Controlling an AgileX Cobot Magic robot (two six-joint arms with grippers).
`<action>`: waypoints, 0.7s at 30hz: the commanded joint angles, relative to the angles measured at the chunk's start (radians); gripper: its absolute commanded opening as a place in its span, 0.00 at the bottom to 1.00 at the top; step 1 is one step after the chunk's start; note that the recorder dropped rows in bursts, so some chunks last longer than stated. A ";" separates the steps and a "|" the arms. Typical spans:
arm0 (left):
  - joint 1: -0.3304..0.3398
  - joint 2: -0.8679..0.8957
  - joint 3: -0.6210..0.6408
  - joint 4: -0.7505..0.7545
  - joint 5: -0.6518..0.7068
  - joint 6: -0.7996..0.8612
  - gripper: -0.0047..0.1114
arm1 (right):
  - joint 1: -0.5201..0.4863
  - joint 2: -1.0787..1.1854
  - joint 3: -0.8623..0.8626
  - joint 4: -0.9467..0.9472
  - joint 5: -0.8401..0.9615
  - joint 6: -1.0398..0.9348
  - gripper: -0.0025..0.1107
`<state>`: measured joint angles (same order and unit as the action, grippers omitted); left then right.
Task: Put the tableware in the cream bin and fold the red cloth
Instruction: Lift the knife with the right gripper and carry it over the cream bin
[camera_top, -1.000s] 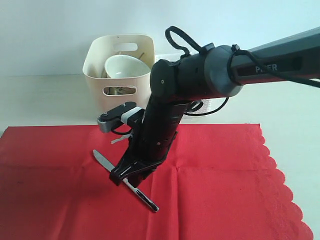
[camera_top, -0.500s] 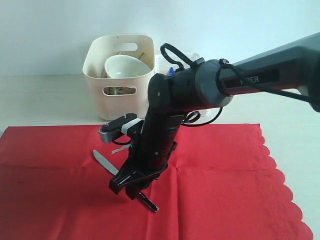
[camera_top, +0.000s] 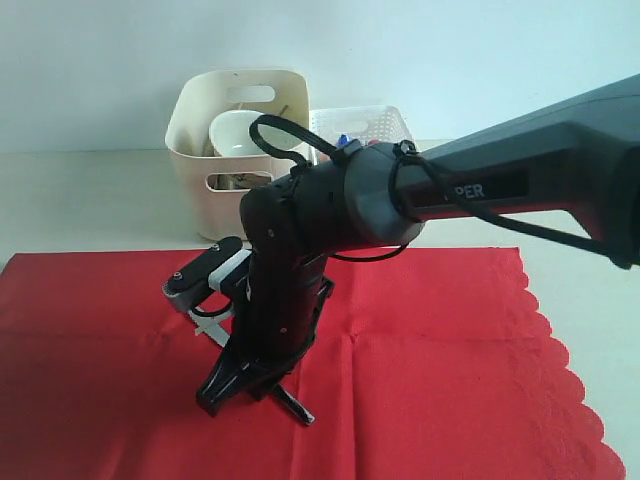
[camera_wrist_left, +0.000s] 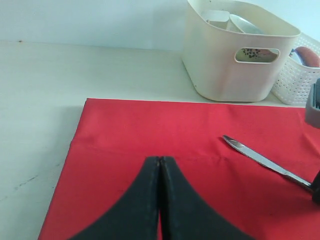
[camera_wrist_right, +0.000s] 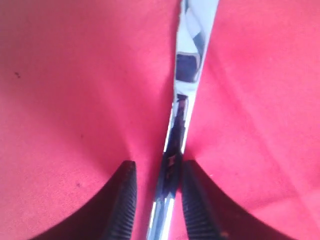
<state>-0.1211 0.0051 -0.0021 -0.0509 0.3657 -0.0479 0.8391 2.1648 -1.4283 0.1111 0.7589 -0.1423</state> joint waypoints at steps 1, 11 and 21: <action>0.003 -0.005 0.002 -0.002 -0.009 -0.006 0.04 | -0.003 0.016 0.003 -0.039 -0.006 0.034 0.18; 0.003 -0.005 0.002 -0.002 -0.009 -0.006 0.04 | -0.003 -0.038 0.003 -0.035 0.026 0.088 0.02; 0.003 -0.005 0.002 -0.002 -0.009 -0.006 0.04 | -0.003 -0.310 0.013 -0.031 -0.040 0.142 0.02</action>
<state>-0.1211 0.0051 -0.0021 -0.0509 0.3657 -0.0479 0.8391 1.9346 -1.4208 0.0822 0.7747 -0.0096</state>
